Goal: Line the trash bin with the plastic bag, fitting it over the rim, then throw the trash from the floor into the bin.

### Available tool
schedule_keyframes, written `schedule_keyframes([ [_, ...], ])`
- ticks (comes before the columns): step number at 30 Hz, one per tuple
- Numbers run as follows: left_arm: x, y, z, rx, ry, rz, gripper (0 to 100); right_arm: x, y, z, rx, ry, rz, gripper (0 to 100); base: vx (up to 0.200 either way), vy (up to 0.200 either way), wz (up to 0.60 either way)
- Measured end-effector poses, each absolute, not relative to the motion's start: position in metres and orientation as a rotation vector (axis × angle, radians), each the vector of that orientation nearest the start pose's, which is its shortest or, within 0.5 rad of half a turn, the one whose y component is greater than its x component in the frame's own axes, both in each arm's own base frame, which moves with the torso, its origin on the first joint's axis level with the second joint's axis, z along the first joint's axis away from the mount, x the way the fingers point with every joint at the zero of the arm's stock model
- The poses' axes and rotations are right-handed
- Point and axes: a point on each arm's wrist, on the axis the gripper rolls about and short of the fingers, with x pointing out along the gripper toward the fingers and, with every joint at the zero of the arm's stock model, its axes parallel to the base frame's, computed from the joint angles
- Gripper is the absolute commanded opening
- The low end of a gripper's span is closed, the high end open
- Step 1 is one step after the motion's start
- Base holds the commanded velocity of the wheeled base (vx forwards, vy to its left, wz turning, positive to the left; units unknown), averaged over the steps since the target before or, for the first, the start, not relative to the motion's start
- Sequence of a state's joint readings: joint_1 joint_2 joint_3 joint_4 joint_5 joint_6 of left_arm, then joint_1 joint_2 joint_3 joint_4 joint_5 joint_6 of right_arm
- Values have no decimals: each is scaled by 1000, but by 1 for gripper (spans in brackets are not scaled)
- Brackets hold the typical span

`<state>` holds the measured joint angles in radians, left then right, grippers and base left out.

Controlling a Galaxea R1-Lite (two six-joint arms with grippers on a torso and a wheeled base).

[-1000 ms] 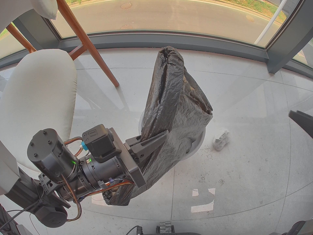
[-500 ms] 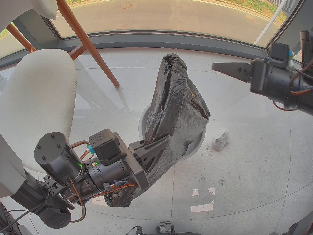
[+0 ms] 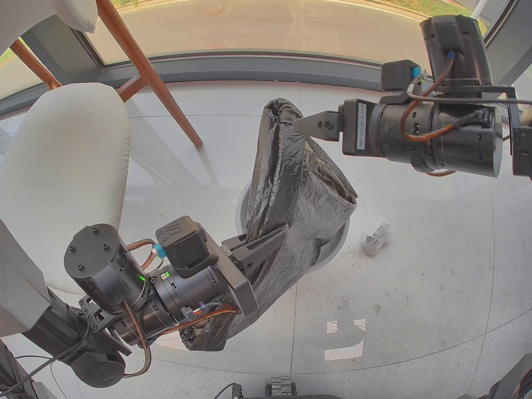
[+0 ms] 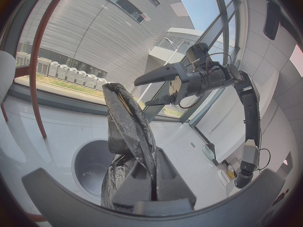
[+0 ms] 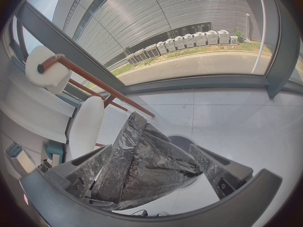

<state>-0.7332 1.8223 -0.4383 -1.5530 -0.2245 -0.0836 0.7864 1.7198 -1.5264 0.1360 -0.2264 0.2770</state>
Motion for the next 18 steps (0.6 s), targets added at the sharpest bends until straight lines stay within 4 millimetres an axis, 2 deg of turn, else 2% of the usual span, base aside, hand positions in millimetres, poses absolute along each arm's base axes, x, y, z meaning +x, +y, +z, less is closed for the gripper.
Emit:
schedule_keyframes([
  [10, 206, -193, 150, -124, -129, -964, 0, 236, 258, 295, 23, 377, 550, 100, 0, 0, 0],
  [18, 206, -193, 150, -125, -129, -964, 0, 236, 262, 285, -19, 427, 541, 100, 0, 0, 0],
])
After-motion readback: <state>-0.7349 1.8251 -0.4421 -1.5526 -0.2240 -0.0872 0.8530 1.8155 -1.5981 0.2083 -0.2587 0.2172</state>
